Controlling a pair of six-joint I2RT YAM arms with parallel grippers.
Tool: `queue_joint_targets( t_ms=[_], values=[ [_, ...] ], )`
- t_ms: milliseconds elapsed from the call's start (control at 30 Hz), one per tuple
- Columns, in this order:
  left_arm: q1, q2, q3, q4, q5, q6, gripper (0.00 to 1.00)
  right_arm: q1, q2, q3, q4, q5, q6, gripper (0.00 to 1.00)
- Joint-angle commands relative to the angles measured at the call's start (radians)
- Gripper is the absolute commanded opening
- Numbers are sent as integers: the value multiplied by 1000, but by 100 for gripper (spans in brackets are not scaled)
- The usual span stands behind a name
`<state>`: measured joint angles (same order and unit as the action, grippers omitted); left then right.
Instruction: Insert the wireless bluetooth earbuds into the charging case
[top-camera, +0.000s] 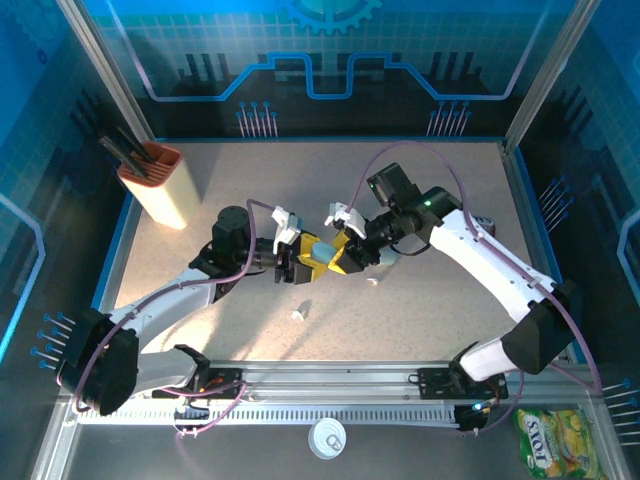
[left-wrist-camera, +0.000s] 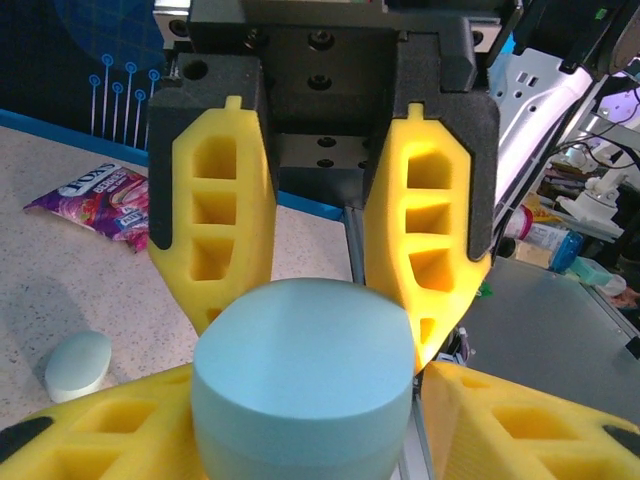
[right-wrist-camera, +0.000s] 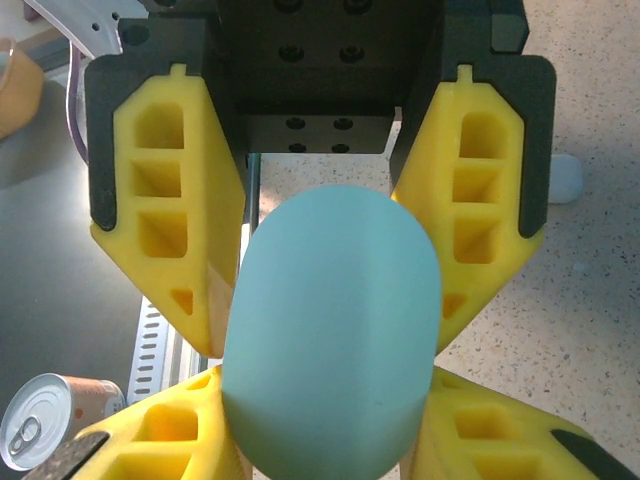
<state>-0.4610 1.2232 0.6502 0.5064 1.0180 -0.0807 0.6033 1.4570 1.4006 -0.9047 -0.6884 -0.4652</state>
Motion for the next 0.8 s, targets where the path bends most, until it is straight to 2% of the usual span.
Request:
queue_joint_targets(
  t_ms=[0, 233, 433, 767],
  values=[
    [-9, 2, 16, 40, 30, 2, 49, 10, 8, -12, 15, 26, 5, 34],
    [-10, -2, 6, 43, 28, 19, 44, -4, -4, -30, 67, 28, 48, 37],
    [-10, -3, 3, 38, 28, 43, 39, -34, -45, -75, 144, -12, 111, 60],
    [-10, 4, 3, 42, 34, 56, 38, -72, -99, -122, 212, -12, 173, 66]
  ],
)
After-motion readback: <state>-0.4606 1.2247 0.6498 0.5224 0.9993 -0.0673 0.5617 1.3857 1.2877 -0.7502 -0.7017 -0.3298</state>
